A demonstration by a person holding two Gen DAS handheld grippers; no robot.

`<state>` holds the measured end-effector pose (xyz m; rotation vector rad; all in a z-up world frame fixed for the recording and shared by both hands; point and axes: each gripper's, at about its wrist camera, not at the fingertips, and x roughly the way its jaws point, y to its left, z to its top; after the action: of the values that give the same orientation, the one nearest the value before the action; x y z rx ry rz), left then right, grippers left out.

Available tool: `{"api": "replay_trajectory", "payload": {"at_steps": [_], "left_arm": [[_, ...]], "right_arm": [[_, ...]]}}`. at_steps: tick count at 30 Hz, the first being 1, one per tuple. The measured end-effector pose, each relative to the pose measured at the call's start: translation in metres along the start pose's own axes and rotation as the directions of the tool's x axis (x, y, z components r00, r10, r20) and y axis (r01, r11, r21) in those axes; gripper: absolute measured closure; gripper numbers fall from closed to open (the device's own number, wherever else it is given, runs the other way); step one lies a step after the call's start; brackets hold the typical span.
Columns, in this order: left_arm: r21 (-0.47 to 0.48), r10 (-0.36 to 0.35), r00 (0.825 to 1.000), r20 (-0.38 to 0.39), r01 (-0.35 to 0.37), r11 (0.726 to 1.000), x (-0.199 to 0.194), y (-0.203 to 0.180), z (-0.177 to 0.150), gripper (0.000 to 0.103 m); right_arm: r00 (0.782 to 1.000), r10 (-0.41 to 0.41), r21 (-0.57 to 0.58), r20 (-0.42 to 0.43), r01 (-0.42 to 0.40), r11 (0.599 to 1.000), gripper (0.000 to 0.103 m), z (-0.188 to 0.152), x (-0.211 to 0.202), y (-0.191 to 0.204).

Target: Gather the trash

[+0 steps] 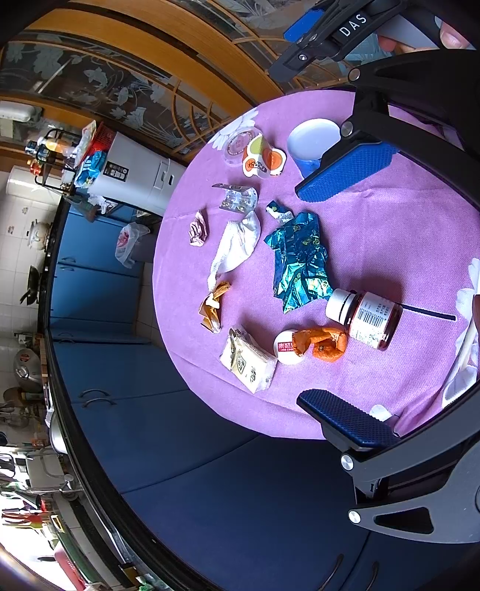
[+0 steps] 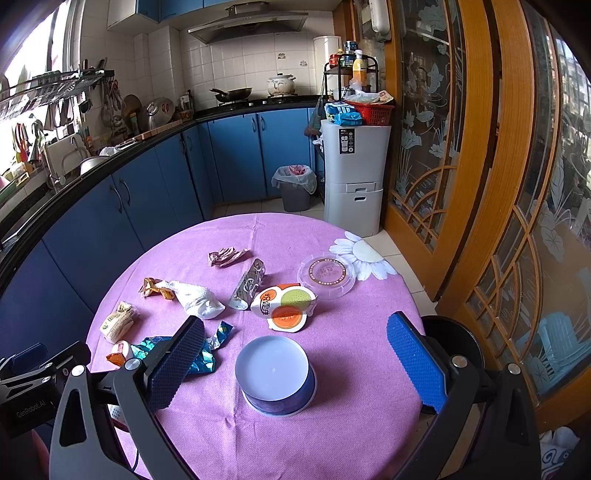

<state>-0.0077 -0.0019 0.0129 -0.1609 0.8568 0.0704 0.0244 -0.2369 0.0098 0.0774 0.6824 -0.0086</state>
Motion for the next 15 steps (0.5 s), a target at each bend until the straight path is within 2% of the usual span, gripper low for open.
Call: {"api": "replay_trajectory", "payload": {"at_steps": [15], "left_arm": [[0.0,-0.001,1.0,-0.001,0.001,1.0,0.0012,0.0008,-0.0008,0.003]], "right_arm": [[1.0,0.0,0.0,0.0,0.0,1.0,0.006,-0.0006,0.0001,0.0001]]}}
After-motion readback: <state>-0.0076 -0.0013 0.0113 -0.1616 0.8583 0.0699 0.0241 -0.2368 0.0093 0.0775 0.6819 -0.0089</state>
